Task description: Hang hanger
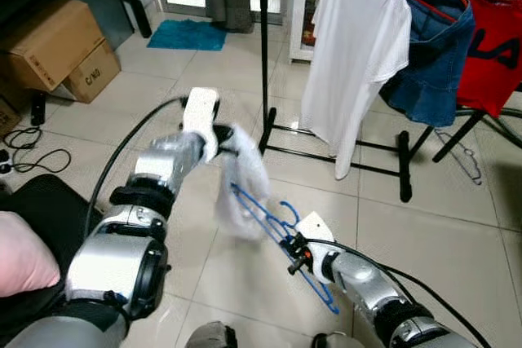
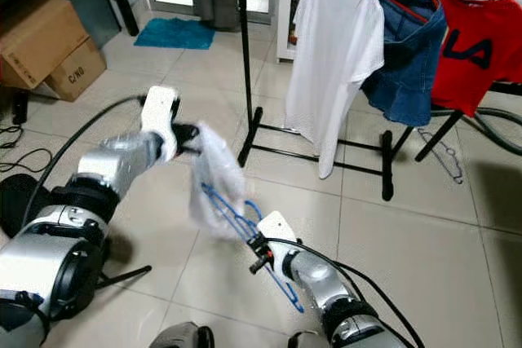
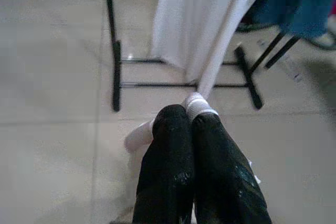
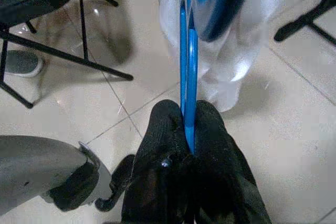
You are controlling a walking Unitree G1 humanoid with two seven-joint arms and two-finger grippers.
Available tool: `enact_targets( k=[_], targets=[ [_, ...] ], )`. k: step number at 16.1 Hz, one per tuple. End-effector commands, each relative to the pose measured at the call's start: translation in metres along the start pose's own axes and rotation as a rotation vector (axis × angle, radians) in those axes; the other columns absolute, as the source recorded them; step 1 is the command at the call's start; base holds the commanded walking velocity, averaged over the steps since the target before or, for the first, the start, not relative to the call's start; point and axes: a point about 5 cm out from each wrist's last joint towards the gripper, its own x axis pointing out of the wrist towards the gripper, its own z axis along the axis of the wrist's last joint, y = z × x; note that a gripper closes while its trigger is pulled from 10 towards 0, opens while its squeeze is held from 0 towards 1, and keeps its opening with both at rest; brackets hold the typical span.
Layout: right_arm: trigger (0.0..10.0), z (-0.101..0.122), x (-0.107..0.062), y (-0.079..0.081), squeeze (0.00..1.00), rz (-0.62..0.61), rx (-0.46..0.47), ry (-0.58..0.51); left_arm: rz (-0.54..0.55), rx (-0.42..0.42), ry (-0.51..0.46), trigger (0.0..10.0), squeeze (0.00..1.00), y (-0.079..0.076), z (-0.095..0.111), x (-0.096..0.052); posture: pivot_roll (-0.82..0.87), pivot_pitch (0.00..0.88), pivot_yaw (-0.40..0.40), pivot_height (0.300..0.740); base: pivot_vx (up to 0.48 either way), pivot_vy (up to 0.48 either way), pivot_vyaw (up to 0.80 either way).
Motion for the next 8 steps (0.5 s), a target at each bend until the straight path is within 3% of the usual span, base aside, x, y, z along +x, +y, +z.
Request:
enact_targets(
  k=[1, 3, 4, 5, 6, 7, 8],
  targets=[
    [10.0, -0.003, -0.001, -0.002, 0.0, -0.009, 0.01, 0.016, -0.012, -0.026, -0.028, 0.0, 0.0, -0.003, 0.009, -0.004, 0.05, 0.097, 0.085, 0.74, 0.0, 0.0, 0.0],
    [10.0, -0.009, -0.007, -0.009, 0.0, -0.036, 0.011, 0.04, -0.058, -0.051, -0.051, 0.4, 0.0, -0.017, 0.02, -0.013, 0.06, 0.09, 0.086, 0.74, 0.0, 0.0, 0.0],
    [10.0, -0.012, -0.01, -0.013, 0.0, -0.05, 0.002, 0.055, -0.066, -0.053, -0.057, 1.4, 0.0, -0.021, 0.024, -0.016, 0.06, 0.084, 0.085, 0.74, 0.0, 0.0, 0.0],
    [10.0, -0.014, -0.012, -0.016, 0.0, -0.061, -0.009, 0.068, -0.068, -0.064, -0.065, 1.6, 0.0, -0.022, 0.027, -0.018, 0.06, 0.08, 0.084, 0.74, 0.0, 0.0, 0.0],
    [10.0, -0.017, -0.016, -0.021, 0.0, -0.077, -0.02, 0.087, -0.068, -0.087, -0.076, 1.6, 0.0, -0.025, 0.031, -0.021, 0.06, 0.074, 0.081, 0.74, 0.0, 0.0, 0.0],
    [10.0, -0.021, -0.02, -0.026, 0.0, -0.091, -0.026, 0.106, -0.066, -0.111, -0.085, 0.7, 0.0, -0.026, 0.035, -0.024, 0.06, 0.066, 0.079, 0.74, 0.0, 0.0, 0.0],
    [10.0, -0.025, -0.024, -0.031, 0.0, -0.102, -0.034, 0.13, -0.058, -0.125, -0.097, 0.5, 0.0, -0.026, 0.039, -0.027, 0.06, 0.058, 0.077, 0.74, 0.0, 0.0, 0.0]
  ],
)
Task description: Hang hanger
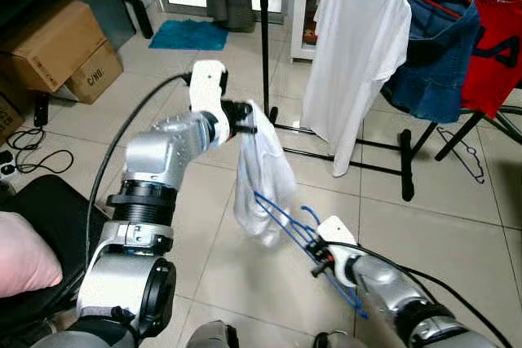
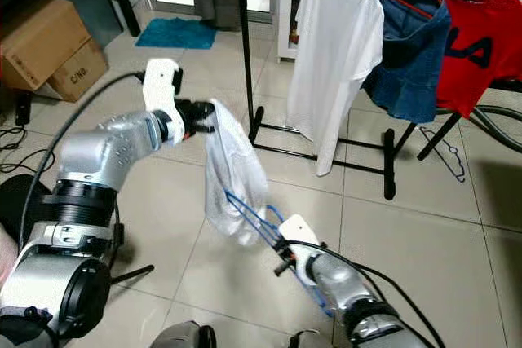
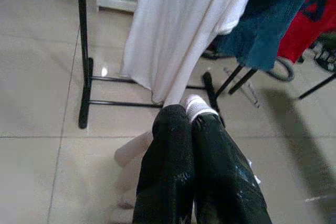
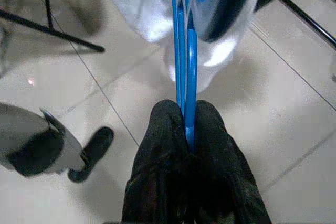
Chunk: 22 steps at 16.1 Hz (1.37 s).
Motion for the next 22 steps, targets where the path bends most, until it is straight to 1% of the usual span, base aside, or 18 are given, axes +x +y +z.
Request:
enact_targets(
  k=[1, 2, 3, 5, 7, 8, 9, 10, 12, 14, 15, 16, 17, 18, 19, 20, 21, 22],
  targets=[
    [10.0, -0.006, -0.001, 0.0, 0.0, -0.021, -0.021, 0.044, 0.015, -0.024, -0.027, 0.2, 0.0, 0.002, 0.007, -0.006, 0.06, 0.049, 0.073, 0.74, 0.0, 0.0, 0.0],
    [10.0, -0.005, 0.001, 0.001, 0.0, -0.03, -0.04, 0.053, 0.016, -0.032, -0.03, 0.2, 0.0, 0.001, 0.008, -0.008, 0.06, 0.048, 0.072, 0.74, 0.0, 0.0, 0.0],
    [10.0, 0.0, 0.002, -0.001, 0.0, -0.059, -0.056, 0.062, 0.025, -0.027, -0.039, 0.2, 0.0, 0.003, 0.011, -0.012, 0.06, 0.035, 0.067, 0.74, 0.0, 0.0, 0.0],
    [10.0, 0.011, 0.0, -0.008, 0.0, -0.076, -0.017, 0.034, 0.05, -0.02, -0.046, 0.0, 0.0, 0.008, 0.012, -0.018, 0.06, 0.029, 0.063, 0.74, 0.0, 0.0, 0.0],
    [10.0, 0.025, -0.001, -0.01, 0.0, -0.07, 0.021, -0.012, 0.057, -0.017, -0.048, 0.0, 0.0, 0.01, 0.012, -0.02, 0.06, 0.025, 0.061, 0.74, 0.0, 0.0, 0.0],
    [10.0, 0.027, -0.003, -0.011, 0.0, -0.08, 0.053, -0.027, 0.056, 0.001, -0.049, 0.0, 0.0, 0.011, 0.011, -0.022, 0.06, 0.023, 0.061, 0.74, 0.0, 0.0, 0.0],
    [10.0, 0.033, -0.008, -0.012, 0.0, -0.102, 0.13, -0.053, 0.045, 0.023, -0.053, 0.0, 0.0, 0.01, 0.01, -0.024, 0.06, 0.02, 0.062, 0.74, 0.0, 0.0, 0.0],
    [10.0, 0.04, -0.015, -0.014, 0.0, -0.129, 0.234, -0.071, 0.014, 0.036, -0.059, 0.0, 0.0, 0.006, 0.009, -0.027, 0.06, 0.018, 0.061, 0.74, 0.0, 0.0, 0.0],
    [10.0, 0.042, -0.023, -0.014, 0.0, -0.142, 0.327, -0.071, -0.054, 0.061, -0.067, 0.0, 0.0, -0.003, 0.006, -0.032, 0.06, 0.013, 0.054, 0.74, 0.0, 0.0, 0.0],
    [10.0, 0.049, -0.03, -0.013, 0.0, -0.14, 0.365, -0.082, -0.077, 0.081, -0.074, 0.0, 0.0, -0.006, 0.005, -0.035, 0.07, 0.01, 0.049, 0.74, 0.0, 0.0, 0.0],
    [10.0, 0.056, -0.034, -0.012, 0.0, -0.138, 0.358, -0.111, -0.072, 0.093, -0.071, 0.1, 0.0, -0.004, 0.003, -0.036, 0.07, 0.009, 0.047, 0.74, 0.0, 0.0, 0.0],
    [10.0, 0.064, -0.04, -0.01, 0.0, -0.125, 0.349, -0.153, -0.056, 0.11, -0.065, 0.2, 0.0, -0.001, 0.001, -0.036, 0.07, 0.007, 0.045, 0.74, 0.0, 0.0, 0.0],
    [10.0, 0.07, -0.045, -0.008, 0.0, -0.094, 0.355, -0.188, -0.031, 0.136, -0.055, 0.0, 0.0, 0.004, -0.002, -0.037, 0.07, 0.006, 0.046, 0.74, 0.0, 0.0, 0.0],
    [10.0, 0.07, -0.051, -0.008, 0.0, -0.067, 0.308, -0.193, -0.005, 0.168, -0.036, 0.0, 0.0, 0.011, -0.007, -0.038, 0.07, 0.006, 0.047, 0.74, 0.0, 0.0, 0.0],
    [10.0, 0.069, -0.054, -0.008, 0.0, -0.063, 0.303, -0.189, 0.006, 0.181, -0.027, 0.0, 0.0, 0.014, -0.01, -0.038, 0.06, 0.004, 0.05, 0.74, 0.0, 0.0, 0.0],
    [10.0, 0.069, -0.058, -0.01, 0.0, -0.08, 0.324, -0.185, 0.01, 0.195, -0.018, 0.0, 0.0, 0.016, -0.014, -0.04, 0.06, 0.002, 0.053, 0.74, 0.0, 0.0, 0.0],
    [10.0, 0.071, -0.06, -0.012, 0.0, -0.11, 0.373, -0.197, -0.01, 0.202, -0.022, 0.0, 0.0, 0.014, -0.017, -0.041, 0.06, 0.0, 0.055, 0.74, 0.0, 0.0, 0.0],
    [10.0, 0.078, -0.062, -0.015, 0.0, -0.145, 0.466, -0.249, -0.031, 0.21, -0.028, 0.0, 0.0, 0.011, -0.02, -0.042, 0.05, 0.0, 0.056, 0.74, 0.0, 0.0, 0.0]
  ],
)
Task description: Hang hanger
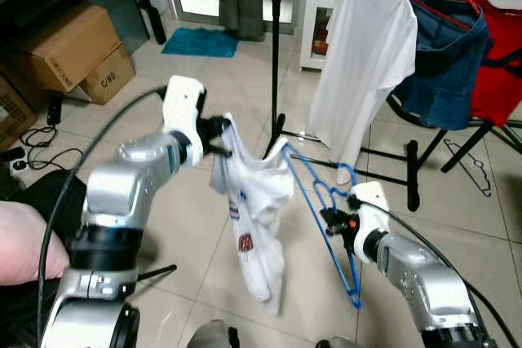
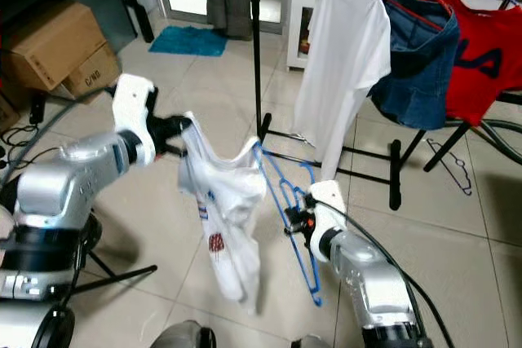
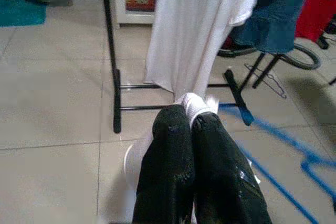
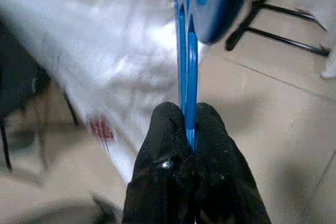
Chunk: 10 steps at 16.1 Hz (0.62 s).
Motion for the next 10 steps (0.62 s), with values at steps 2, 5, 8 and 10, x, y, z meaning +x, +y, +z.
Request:
enact_targets(
  k=[2, 5, 8, 10],
  targets=[
    [10.0, 0.02, 0.0, -0.001, 0.0, -0.044, 0.173, -0.122, -0.041, 0.053, -0.06, 0.0, 0.0, -0.009, 0.005, -0.002, 0.05, 0.0, 0.055, 0.74, 0.0, 0.0, 0.0],
    [10.0, 0.03, 0.001, -0.007, 0.0, -0.067, 0.307, -0.204, -0.054, 0.084, -0.056, 0.0, 0.0, -0.013, -0.004, -0.004, 0.05, 0.0, 0.052, 0.74, 0.0, 0.0, 0.0],
    [10.0, 0.033, -0.015, -0.01, 0.0, -0.003, -0.012, -0.183, 0.073, 0.204, -0.022, 0.0, 0.0, 0.01, -0.008, -0.006, 0.06, 0.0, 0.046, 0.74, 0.0, 0.0, 0.0],
    [10.0, 0.037, -0.026, -0.023, 0.0, -0.033, 0.003, -0.216, 0.115, 0.208, -0.027, 0.0, 0.0, 0.022, -0.004, -0.007, 0.05, 0.0, 0.046, 0.74, 0.0, 0.0, 0.0]
  ],
)
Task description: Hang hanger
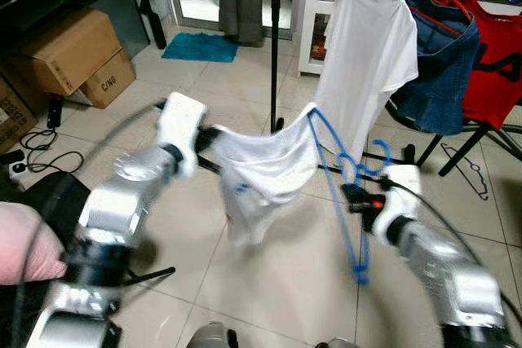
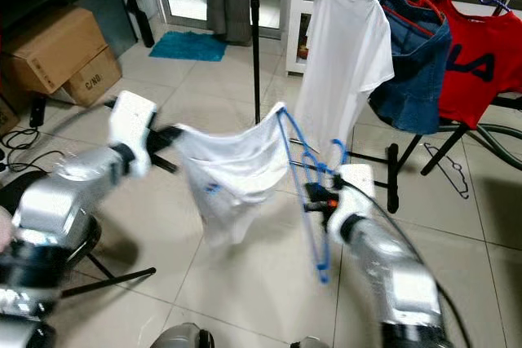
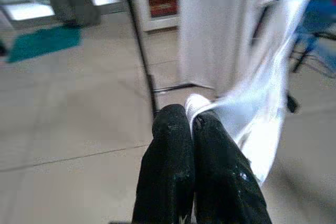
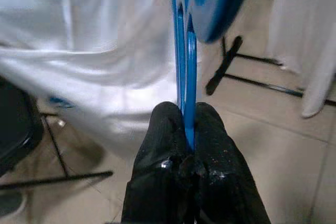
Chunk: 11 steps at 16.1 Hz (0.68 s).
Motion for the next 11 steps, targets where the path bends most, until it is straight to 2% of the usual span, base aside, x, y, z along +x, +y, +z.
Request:
enact_targets(
  k=[1, 3, 5, 7, 8, 11],
  targets=[
    [10.0, 0.011, -0.005, -0.004, 0.0, 0.011, -0.007, -0.06, 0.017, 0.017, -0.032, 0.0, 0.0, 0.005, 0.007, 0.0, 0.05, 0.0, 0.051, 0.74, 0.0, 0.0, 0.0],
    [10.0, 0.011, -0.006, -0.01, 0.0, -0.02, 0.051, -0.079, 0.009, 0.026, -0.05, 0.0, 0.0, 0.003, 0.008, 0.0, 0.04, 0.0, 0.057, 0.74, 0.0, 0.0, 0.0],
    [10.0, 0.009, 0.001, -0.007, 0.0, -0.042, 0.144, -0.089, -0.024, 0.04, -0.077, 0.0, 0.0, -0.005, 0.009, 0.004, 0.04, 0.0, 0.057, 0.74, 0.0, 0.0, 0.0],
    [10.0, 0.011, 0.009, 0.0, 0.0, -0.066, 0.334, -0.149, -0.062, 0.075, -0.099, 0.0, 0.0, -0.014, 0.008, 0.006, 0.04, 0.0, 0.056, 0.74, 0.0, 0.0, 0.0],
    [10.0, 0.016, 0.016, 0.007, 0.0, -0.055, 0.474, -0.198, -0.102, 0.118, -0.115, 0.0, 0.0, -0.024, 0.005, 0.009, 0.04, 0.0, 0.053, 0.74, 0.0, 0.0, 0.0],
    [10.0, 0.026, 0.028, 0.015, 0.0, -0.047, 0.625, -0.242, -0.128, 0.125, -0.104, 0.0, 0.0, -0.036, -0.01, 0.015, 0.04, 0.0, 0.049, 0.74, 0.0, 0.0, 0.0]
  ],
)
